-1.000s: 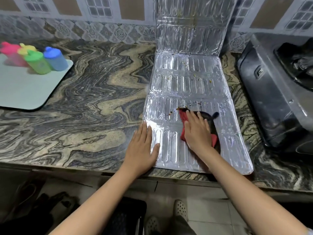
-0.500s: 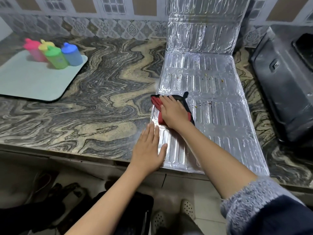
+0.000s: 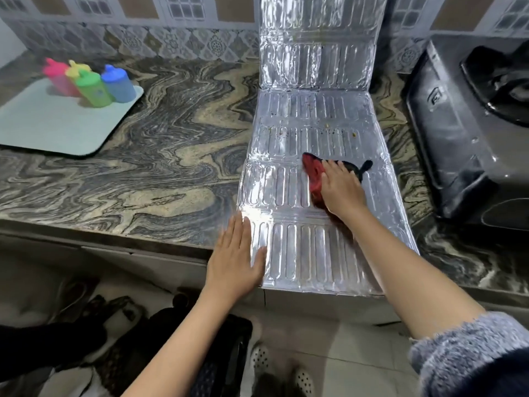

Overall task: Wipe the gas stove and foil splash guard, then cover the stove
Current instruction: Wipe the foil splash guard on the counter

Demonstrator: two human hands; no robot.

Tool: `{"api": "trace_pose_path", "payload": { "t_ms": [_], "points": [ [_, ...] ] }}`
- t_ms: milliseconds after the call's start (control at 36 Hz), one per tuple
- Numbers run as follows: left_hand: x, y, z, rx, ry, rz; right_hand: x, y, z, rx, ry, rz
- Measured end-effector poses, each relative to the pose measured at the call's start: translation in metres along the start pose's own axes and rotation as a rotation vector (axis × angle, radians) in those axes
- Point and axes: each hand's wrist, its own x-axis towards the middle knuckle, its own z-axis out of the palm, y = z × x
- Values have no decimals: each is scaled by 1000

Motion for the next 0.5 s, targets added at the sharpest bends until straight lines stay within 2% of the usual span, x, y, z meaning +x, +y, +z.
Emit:
{"api": "trace_pose_path", "payload": {
  "t_ms": [167,278,389,500],
  "points": [
    [-9,10,-16,-2,-1,-5,-17,27,-9,-5,32,80],
    [25,11,-30,-43,76,6,-24,27,-6,-11,56,99],
    [75,7,-27,-10,49,32,-27,29,-4,-19,85,123],
    [86,-2,-13,29,37,68,-33,39,-4,-19,165,231]
  ]
}}
